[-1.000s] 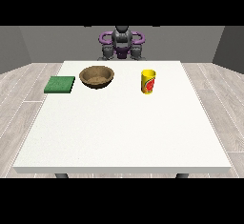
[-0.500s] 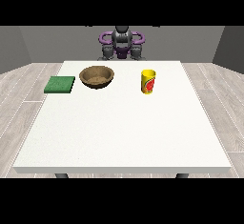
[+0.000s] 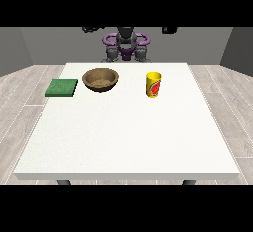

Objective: Pick the cup and pour the ball into the bowl, then pick the bowl and place it on the pad

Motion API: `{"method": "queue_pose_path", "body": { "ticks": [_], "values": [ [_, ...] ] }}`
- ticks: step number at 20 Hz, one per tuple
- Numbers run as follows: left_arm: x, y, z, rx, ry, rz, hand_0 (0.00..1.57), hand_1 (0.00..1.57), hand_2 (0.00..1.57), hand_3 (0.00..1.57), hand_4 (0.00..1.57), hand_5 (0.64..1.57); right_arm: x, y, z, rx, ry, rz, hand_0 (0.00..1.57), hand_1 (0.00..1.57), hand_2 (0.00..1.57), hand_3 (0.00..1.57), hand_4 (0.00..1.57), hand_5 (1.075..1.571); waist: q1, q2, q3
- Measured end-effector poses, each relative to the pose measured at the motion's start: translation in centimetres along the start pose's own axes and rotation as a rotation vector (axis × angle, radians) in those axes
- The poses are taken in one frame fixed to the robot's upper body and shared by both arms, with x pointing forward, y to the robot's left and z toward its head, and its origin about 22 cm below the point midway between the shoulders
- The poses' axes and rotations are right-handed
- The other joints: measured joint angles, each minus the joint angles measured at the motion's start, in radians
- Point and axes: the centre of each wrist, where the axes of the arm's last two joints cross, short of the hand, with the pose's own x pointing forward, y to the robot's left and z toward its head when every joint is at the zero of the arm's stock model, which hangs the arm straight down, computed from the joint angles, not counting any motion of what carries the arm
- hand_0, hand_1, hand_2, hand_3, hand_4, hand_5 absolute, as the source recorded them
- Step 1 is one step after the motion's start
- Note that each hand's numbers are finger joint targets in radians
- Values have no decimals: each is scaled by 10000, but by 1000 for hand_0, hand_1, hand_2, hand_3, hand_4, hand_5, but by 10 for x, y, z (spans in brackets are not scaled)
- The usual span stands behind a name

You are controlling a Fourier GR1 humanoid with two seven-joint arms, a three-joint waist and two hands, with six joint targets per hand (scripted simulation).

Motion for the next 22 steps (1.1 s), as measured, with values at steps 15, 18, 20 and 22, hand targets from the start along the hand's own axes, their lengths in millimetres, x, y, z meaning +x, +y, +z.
{"method": "queue_pose_path", "body": {
  "ticks": [15,18,20,22],
  "values": [
    [-105,52,20,837,-481,-963,0,0,0,0,0,1409,33,-34,3,233,-1394,58,0,0,0,0,0,1569,-621,1426,-4],
    [-122,55,27,901,-277,-996,0,0,0,0,0,1437,34,-48,5,142,-1375,5,0,0,0,0,0,1568,-668,1337,-3],
    [-130,63,29,1068,-228,-978,0,0,0,0,0,1444,35,-52,11,246,-1398,-30,0,0,0,0,0,1568,-860,1367,-4],
    [-142,69,35,1174,-190,-945,0,0,0,0,0,1439,42,-56,14,306,-1418,-44,0,0,0,0,0,1566,-943,1422,-5]
  ]
}}
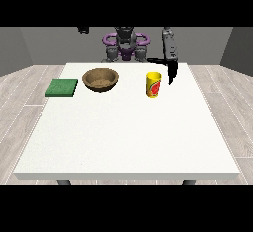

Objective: Pick the cup and pour the ball into the bowl, then pick the bowl and place it on the pad

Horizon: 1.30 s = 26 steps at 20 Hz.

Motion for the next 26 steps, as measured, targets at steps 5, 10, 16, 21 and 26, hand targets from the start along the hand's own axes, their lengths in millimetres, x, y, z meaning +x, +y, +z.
{"method": "queue_pose_path", "body": {
  "ticks": [5,10,16,21,26],
  "values": [
    [-16,4,3,154,110,57,0,0,0,0,0,1418,2,-18,6,-69,-54,18,0,0,0,0,0,1568,-99,59,-1],
    [-27,7,3,486,-11,-19,0,0,0,0,0,1435,10,-38,15,26,-302,31,0,0,0,0,0,1567,-439,289,0],
    [-35,13,0,815,-118,-148,0,0,0,0,0,1439,33,-51,23,239,-750,91,0,0,0,0,0,1566,-808,599,-1],
    [-37,25,6,1143,-763,-1621,1322,1322,1571,1571,1025,1487,45,-61,29,442,-1208,196,0,0,0,0,0,1560,-1154,976,2],
    [-37,30,7,1315,-1217,-2955,1325,1325,1571,1571,1069,1478,52,-74,33,486,-1283,185,0,0,0,0,125,1559,-1318,1059,36]
  ]
}}
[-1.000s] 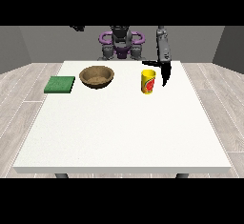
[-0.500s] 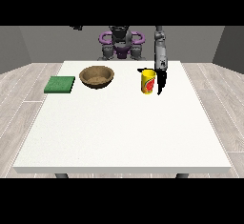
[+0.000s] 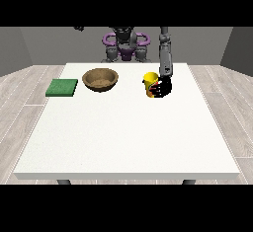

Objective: Pick the cup and pour the ball into the bowl, then pick the bowl and place it on the pad

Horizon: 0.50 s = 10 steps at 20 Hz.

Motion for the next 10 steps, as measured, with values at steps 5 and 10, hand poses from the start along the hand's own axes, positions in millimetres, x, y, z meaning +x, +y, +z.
{"method": "queue_pose_path", "body": {
  "ticks": [5,10],
  "values": [
    [3,-22,-2,-607,246,-954,1345,1345,1571,1571,1108,1498,-12,-19,0,-436,796,-143,0,0,0,0,177,1558,312,-865,-8],
    [17,-52,-23,-1348,334,-2262,1384,1384,1571,1571,1105,1524,-29,-31,-1,-756,1392,-252,0,0,0,0,237,1558,590,-1529,-17]
  ]
}}
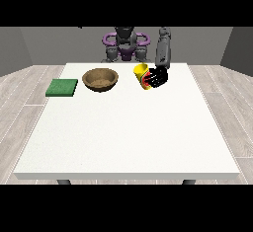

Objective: Pick the cup and pour the ball into the bowl, then pick the bowl and place it on the pad

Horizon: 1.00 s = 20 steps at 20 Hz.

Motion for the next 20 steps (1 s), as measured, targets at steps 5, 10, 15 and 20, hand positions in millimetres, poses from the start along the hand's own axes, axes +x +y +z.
{"method": "queue_pose_path", "body": {
  "ticks": [5,10,15,20],
  "values": [
    [24,-14,-31,-54,-298,-2185,1425,1425,1571,1571,1010,1558,-11,-2,-5,99,83,-86,0,0,0,0,275,1560,-205,-65,5],
    [38,-27,-48,62,-130,-4331,1391,1391,1571,1571,920,1561,-17,1,-8,499,228,-201,0,0,0,0,319,1563,-568,-165,4],
    [52,-43,-59,84,-263,-5426,1358,1358,1571,1571,843,1566,-22,-4,-11,419,176,-191,0,0,0,0,338,1562,-452,-91,-4],
    [65,-60,-68,-33,-985,-7279,1353,1353,1571,1571,842,1550,-30,1,-20,276,353,-242,0,0,0,0,360,1564,-325,-281,3]
  ]
}}
